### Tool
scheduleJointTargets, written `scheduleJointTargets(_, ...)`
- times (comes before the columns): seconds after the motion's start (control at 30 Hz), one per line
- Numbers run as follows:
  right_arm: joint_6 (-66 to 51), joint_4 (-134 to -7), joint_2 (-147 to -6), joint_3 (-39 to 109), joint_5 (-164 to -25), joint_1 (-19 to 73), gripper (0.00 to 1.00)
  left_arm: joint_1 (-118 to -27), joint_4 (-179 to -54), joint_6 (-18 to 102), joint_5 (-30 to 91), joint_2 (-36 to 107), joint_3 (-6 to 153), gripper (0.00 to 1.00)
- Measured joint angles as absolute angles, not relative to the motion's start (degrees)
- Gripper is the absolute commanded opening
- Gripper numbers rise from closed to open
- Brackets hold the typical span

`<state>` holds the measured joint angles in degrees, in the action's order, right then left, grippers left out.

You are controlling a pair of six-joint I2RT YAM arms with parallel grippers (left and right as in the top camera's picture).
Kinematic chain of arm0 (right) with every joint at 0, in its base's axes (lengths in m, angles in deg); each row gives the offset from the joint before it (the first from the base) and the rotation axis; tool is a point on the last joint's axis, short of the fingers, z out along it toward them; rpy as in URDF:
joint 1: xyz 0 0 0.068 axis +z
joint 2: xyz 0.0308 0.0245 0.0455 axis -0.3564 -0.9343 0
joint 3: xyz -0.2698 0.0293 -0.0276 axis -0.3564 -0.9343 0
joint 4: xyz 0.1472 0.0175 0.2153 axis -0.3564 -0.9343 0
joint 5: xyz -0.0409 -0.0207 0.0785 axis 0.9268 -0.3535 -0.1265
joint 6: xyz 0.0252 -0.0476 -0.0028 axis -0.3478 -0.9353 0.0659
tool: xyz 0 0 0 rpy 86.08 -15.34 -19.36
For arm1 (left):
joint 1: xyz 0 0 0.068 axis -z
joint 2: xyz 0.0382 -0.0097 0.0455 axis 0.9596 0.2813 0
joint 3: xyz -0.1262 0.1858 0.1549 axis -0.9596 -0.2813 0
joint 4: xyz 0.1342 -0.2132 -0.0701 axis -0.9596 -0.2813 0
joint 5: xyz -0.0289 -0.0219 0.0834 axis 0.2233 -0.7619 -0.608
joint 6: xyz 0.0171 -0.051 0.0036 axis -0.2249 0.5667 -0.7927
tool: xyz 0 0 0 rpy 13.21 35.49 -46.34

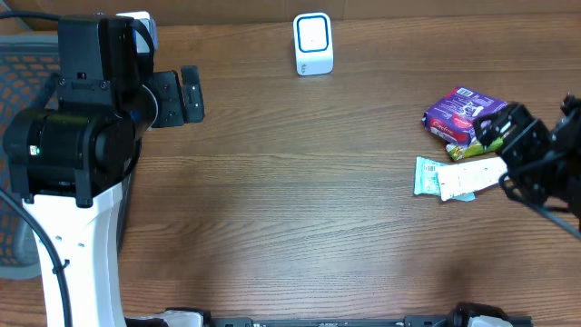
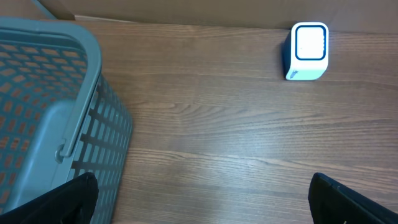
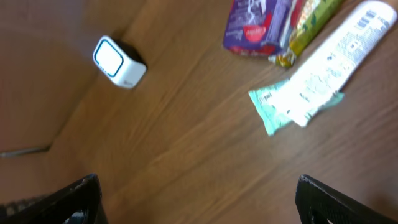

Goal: Scan the item barcode
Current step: 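Carry the Pantene tube right and place it beside the wipes pack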

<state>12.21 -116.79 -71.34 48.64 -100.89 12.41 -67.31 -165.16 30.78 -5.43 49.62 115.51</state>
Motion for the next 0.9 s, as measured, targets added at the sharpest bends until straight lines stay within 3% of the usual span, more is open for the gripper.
scheduleJointTargets(0.27,10.1,-125.7,-70.2,48.7,-95.4,12.4,1.00,-67.3,-165.2,30.8,-5.4,49.6,115.5,0.99)
scheduleJointTargets(0.4,6.6,-123.4,-70.2,48.3,-92.8,12.4,1.00,-67.3,-165.2,30.8,-5.4,49.6,115.5,1.00)
scheduleJointTargets(0.6,-3.7,-106.0,-66.2,37.3,-94.2,12.4,1.00,-67.3,-165.2,30.8,-5.5,49.6,115.5,0.99)
scheduleJointTargets(0.9,-11.3,-72.2,-41.1,1.5,-94.8,12.7,1.00,-67.3,-165.2,30.8,-5.6,49.6,115.5,1.00)
